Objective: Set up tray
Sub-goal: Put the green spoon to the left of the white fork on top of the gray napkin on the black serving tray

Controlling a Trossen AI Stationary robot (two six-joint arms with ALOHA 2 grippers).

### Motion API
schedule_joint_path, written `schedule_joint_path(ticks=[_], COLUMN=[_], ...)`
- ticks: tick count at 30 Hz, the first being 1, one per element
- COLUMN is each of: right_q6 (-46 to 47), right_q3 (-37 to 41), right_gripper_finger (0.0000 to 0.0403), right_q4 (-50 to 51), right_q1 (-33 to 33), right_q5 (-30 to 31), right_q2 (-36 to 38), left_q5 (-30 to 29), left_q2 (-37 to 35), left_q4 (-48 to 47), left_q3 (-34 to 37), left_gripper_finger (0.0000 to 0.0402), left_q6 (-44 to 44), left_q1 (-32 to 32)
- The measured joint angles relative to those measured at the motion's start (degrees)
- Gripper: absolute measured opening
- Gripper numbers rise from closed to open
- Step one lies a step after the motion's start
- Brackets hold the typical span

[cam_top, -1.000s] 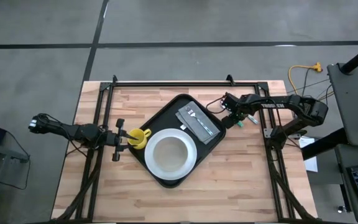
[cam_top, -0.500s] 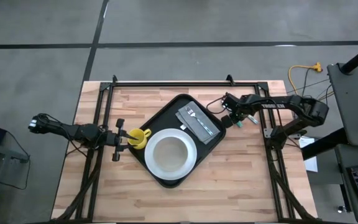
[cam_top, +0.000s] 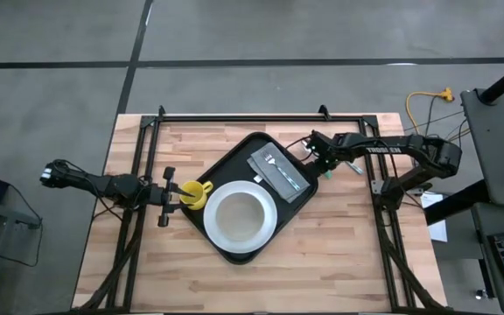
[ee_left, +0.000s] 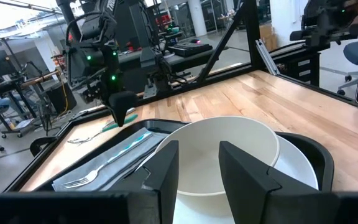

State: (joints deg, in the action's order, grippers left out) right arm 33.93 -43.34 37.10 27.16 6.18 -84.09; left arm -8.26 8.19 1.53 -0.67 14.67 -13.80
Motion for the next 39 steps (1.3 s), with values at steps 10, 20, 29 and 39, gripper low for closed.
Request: schedule_joint_path(ticks=[10, 20, 29, 39], right_q6=[3.38, 7.76, 9.23, 9.05], right_q3=[-3.58, -7.36, -11.37, -18.38], right_gripper_finger=[0.0054, 0.0054, 0.0054, 0.0054], right_q4=[0.32, 1.51, 2.04, 2.12], right_q1=[-6.08, -11.29, -14.64, -16.94], right_q5=[-0.48, -0.7, -0.66, -0.7], right_q2=[0.04, -1.34, -4.89, -12.92], left_q5=[-0.02, -0.01, -0.02, -0.02], left_q2=[0.0, 0.0, 0.44, 0.9], left_q4=[-0.01, -0.01, 0.01, 0.01], left_q3=[0.01, 0.01, -0.01, -0.01], left_gripper_finger=[0.0101, 0.0101, 0.0101, 0.0101], left_q6=[-0.01, -0.01, -0.01, -0.01], left_q1=[0.0, 0.0, 0.0, 0.0])
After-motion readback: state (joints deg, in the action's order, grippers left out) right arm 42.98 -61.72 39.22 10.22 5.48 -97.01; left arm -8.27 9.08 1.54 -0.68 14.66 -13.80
